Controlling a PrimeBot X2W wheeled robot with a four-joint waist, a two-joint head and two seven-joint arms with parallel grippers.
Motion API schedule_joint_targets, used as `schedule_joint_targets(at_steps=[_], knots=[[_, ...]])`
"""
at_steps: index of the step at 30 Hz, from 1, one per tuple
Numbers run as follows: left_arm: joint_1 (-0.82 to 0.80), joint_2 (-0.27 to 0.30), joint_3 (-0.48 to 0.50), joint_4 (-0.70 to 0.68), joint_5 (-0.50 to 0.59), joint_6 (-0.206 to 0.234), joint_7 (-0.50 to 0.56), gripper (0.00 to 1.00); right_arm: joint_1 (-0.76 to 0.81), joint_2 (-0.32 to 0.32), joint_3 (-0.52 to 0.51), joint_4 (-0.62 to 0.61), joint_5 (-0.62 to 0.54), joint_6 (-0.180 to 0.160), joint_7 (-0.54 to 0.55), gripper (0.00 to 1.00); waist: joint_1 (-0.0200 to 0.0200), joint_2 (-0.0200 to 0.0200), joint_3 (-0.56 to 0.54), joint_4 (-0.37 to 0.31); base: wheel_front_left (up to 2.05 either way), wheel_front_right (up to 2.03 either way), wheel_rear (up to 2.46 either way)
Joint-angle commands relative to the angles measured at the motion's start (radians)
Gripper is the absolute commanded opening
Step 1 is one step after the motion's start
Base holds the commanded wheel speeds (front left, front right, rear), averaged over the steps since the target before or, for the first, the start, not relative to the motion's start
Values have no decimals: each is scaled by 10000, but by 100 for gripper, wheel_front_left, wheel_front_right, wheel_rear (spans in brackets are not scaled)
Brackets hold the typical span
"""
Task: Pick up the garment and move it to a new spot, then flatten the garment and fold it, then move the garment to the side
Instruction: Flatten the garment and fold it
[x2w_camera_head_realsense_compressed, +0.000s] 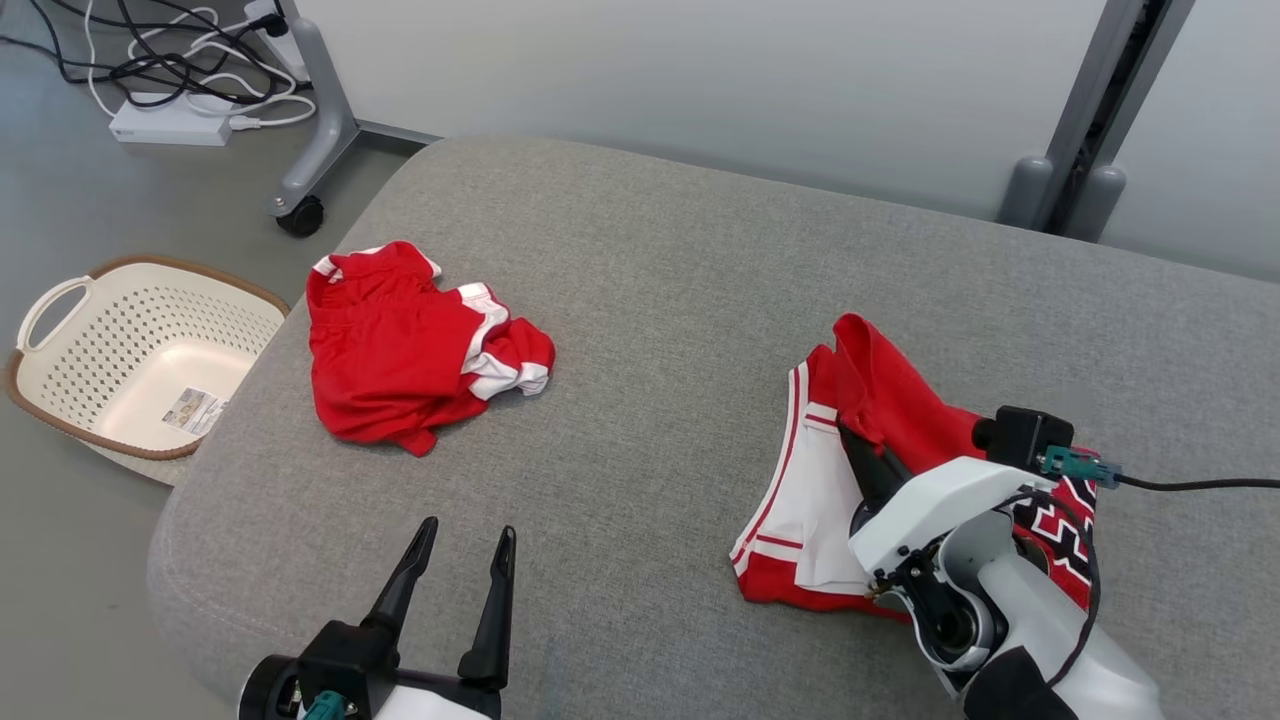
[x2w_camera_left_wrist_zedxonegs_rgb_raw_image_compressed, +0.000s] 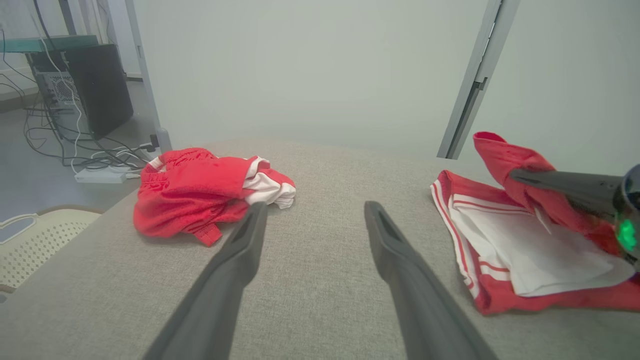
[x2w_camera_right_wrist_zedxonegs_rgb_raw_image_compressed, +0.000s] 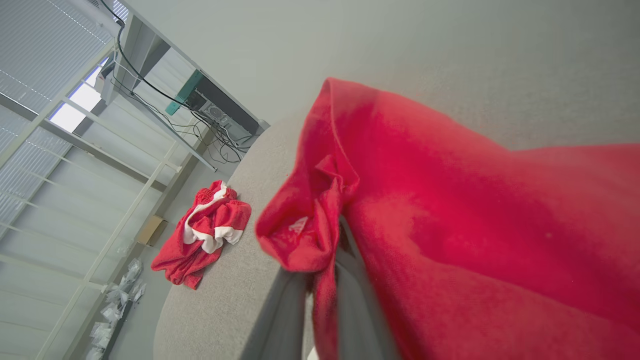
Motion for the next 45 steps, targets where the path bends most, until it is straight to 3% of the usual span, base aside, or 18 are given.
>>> schedule_joint_targets(at_steps=[1, 8, 9, 11, 12, 13, 14, 15, 21, 26, 32, 38, 45], knots=[[-51, 29, 28, -10, -37, 82, -33, 100, -86, -73, 148, 156, 85, 2, -87, 0, 0, 0, -2, 46, 0, 0, 0], [-54, 31, -11, -24, -54, 98, -33, 100, -299, -72, 880, 797, 523, 2, -389, 0, 0, 0, 5, 110, 0, 0, 0], [-68, 31, -19, -17, -61, 102, -33, 100, -331, -72, 971, 874, 632, 2, -421, 4, 0, 0, 0, 110, 0, 0, 0], [-99, 31, -30, -7, -70, 103, -33, 100, -429, -72, 1210, 1006, 887, 2, -446, 42, 0, 0, -6, 106, 0, 0, 0], [-113, 31, -30, -4, -77, 104, -33, 100, -460, -72, 1312, 1071, 1006, 2, -484, 46, 0, 0, -9, 99, 0, 0, 0], [-122, 31, -30, -3, -81, 106, -33, 100, -470, -72, 1438, 1109, 1125, 2, -526, 62, 0, 0, -13, 88, 0, 0, 0], [-124, 31, -29, -9, -87, 108, -33, 100, -472, -73, 1559, 1137, 1266, 2, -551, 85, 0, 0, -18, 75, 0, 0, 0], [-118, 31, -24, -14, -92, 108, -33, 100, -496, -71, 1680, 1103, 1419, 2, -568, 100, 0, 0, -24, 60, 0, 0, 0], [-83, 31, 11, -18, -70, 120, -33, 100, -585, -66, 2469, 275, 2601, 2, -666, 100, 0, 0, -73, -124, 0, 0, 0], [-142, 29, 58, -80, -13, 64, -33, 100, -897, -85, 2586, 63, 2569, 2, -1126, 100, 0, 0, -61, -519, 0, 0, 0], [-294, 28, 42, -173, 27, -33, -33, 100, -1158, -469, 2157, 258, 1389, 2, -1433, 100, 0, 0, 20, -1299, 0, 0, 0], [-460, 31, 21, -205, 129, -79, -33, 100, -644, -852, 544, -140, -252, 2, -1422, 100, 0, 0, 133, -2280, 0, 0, 0], [-569, 36, -13, -99, 114, -186, -33, 100, 372, -873, -1021, -861, -2556, 2, -1420, 100, 0, 0, 117, -3151, 0, 0, 0]])
